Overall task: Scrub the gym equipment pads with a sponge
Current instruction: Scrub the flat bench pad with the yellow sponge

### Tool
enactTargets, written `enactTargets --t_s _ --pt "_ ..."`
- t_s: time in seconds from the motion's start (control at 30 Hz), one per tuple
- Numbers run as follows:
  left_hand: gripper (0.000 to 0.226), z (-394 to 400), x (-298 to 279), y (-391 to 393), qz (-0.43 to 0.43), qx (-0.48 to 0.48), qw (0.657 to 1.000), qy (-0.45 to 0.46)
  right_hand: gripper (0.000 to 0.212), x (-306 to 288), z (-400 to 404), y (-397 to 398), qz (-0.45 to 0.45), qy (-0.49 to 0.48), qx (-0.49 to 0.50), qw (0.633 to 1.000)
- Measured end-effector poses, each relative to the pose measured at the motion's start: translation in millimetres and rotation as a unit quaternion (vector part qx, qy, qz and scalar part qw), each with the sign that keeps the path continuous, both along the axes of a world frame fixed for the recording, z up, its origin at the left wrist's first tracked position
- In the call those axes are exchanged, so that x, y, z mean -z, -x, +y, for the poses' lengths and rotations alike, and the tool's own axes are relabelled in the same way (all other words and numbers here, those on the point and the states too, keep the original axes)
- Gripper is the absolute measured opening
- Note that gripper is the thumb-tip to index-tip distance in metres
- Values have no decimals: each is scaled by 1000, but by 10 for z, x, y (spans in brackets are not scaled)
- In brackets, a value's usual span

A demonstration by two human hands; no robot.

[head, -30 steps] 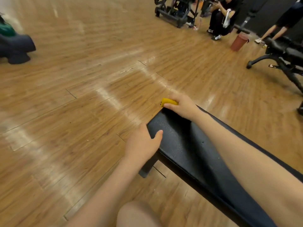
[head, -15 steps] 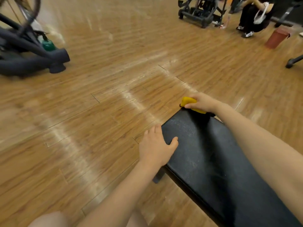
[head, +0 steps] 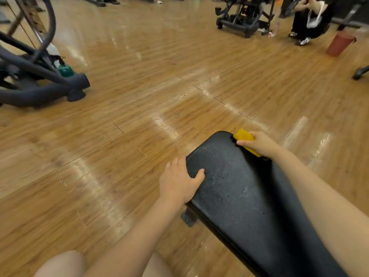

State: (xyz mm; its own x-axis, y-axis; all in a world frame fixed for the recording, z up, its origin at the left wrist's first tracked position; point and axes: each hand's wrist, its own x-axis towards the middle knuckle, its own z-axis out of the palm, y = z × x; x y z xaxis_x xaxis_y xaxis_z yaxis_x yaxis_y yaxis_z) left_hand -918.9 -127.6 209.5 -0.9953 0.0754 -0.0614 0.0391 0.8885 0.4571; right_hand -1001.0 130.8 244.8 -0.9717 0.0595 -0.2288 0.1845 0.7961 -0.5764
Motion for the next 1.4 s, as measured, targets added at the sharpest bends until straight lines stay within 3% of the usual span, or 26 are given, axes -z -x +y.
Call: enactTargets --t_s 0.17,0.3,0.57,0.73,0.93,1.07,1.13,1.2,1.3,1.4 --pt "73 18 15 6 13 -5 1000 2 23 -21 79 -173 3 -44 4 999" --pt "72 22 27 -3 17 -7 1000 0 22 -62 -10 -180 8 -9 -6 1000" --pt "74 -1 39 19 11 -8 1000 -10 26 15 340 -753 38 -38 64 997" --pt "73 0 24 21 10 -4 1000 -6 28 -18 176 -695 76 -75 75 992" --pt "68 5 37 23 18 -3 1000 -3 50 43 -349 -1186 94 -120 -16 988" --pt "63 18 44 2 13 -2 1000 0 51 27 -632 -1936 110 -120 -170 972" --pt "65 21 8 -14 6 6 1000 17 49 29 -592 -2065 114 -77 -197 971" --pt "69 19 -55 -34 22 20 997 69 41 -44 -434 -1985 139 3 -143 980" --pt "68 195 -225 -128 100 77 979 161 33 -162 -1 -1502 224 14 10 974" --pt "70 724 -287 -401 115 215 965 100 24 -204 387 -994 180 -10 87 980"
